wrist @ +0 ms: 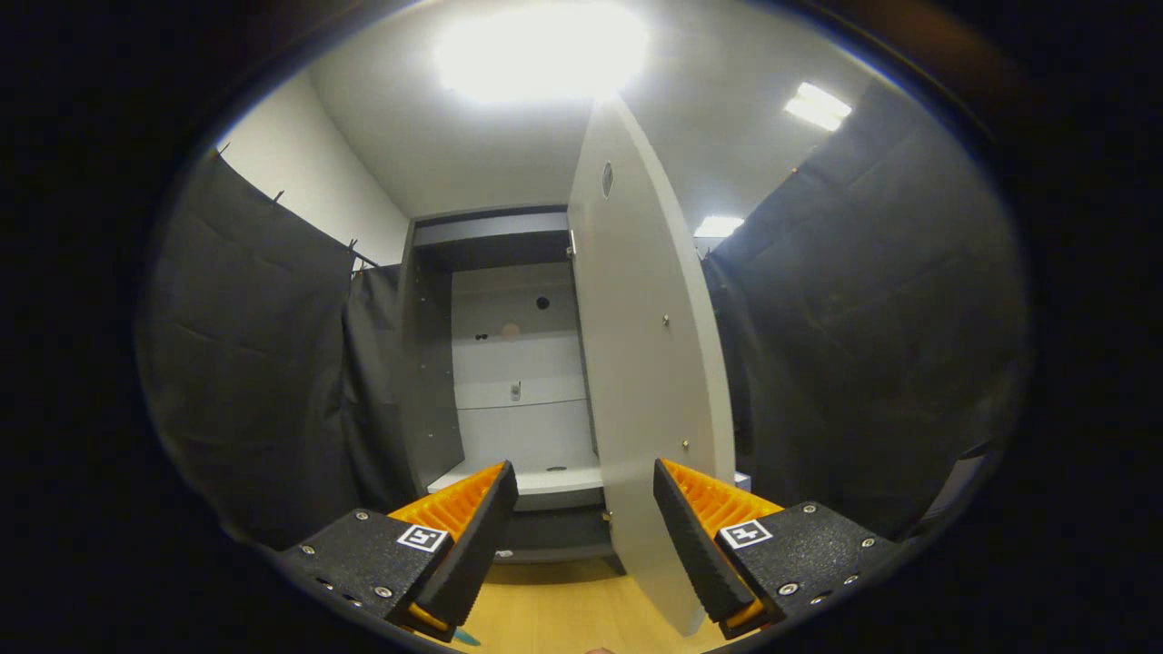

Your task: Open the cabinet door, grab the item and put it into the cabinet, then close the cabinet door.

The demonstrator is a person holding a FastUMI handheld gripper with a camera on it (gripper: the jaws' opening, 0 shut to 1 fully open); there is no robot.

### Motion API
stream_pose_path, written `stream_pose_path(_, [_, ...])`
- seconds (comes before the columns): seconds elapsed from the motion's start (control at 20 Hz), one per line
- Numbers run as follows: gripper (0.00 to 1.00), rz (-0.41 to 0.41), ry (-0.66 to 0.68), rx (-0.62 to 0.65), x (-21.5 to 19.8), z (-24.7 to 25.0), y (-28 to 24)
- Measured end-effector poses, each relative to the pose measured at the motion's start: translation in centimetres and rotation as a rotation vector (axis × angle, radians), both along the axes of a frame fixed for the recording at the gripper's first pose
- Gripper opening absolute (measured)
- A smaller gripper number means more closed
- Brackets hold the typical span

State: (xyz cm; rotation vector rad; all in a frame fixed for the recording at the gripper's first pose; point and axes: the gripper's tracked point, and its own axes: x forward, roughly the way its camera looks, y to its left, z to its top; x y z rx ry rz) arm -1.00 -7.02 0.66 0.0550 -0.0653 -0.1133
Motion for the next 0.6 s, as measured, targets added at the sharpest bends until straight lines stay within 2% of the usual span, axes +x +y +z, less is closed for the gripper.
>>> stream_pose_path(0.3, [0.93, 0.099, 0.092, 0.013, 1.6, -7.1, 6.0])
stream_pose_path(0.6, [0.93, 0.165, 0.175, 0.0, 2.2, -14.7, 10.6])
